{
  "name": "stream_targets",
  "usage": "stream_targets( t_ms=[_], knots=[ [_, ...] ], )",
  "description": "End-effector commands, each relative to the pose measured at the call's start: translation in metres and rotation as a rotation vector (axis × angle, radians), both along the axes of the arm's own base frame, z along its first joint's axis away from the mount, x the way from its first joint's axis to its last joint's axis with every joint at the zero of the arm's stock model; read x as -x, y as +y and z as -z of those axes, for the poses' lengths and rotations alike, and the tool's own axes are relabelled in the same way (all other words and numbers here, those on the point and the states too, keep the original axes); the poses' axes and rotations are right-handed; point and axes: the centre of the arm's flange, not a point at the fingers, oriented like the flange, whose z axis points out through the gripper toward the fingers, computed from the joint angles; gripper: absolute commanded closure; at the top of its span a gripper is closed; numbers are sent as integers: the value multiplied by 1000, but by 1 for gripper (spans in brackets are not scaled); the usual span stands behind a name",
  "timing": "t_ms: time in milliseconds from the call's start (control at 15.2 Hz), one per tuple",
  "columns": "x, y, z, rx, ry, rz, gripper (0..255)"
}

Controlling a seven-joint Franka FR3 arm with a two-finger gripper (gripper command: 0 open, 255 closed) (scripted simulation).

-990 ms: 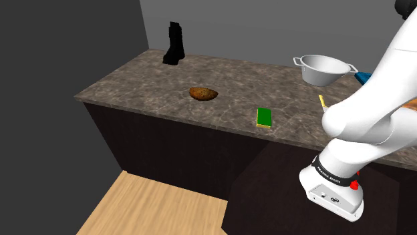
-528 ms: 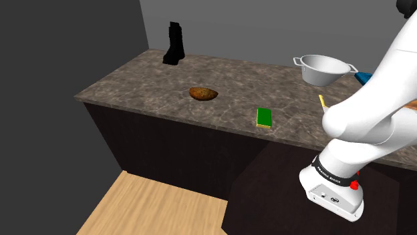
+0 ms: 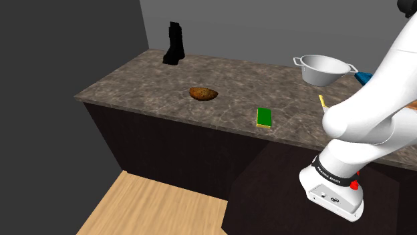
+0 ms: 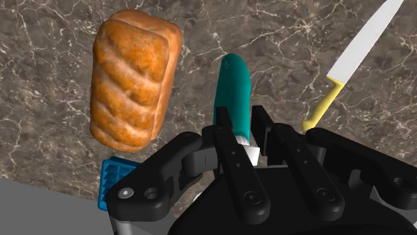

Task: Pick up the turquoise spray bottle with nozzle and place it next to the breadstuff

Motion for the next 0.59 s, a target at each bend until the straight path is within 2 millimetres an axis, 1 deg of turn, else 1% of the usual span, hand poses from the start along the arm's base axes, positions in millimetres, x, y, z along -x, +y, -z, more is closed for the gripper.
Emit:
stream_targets(
  t_ms=[0, 528],
  knots=[
    [-1, 0, 11, 1, 0, 0, 255],
    [-1, 0, 53, 1, 0, 0, 255]
  ],
)
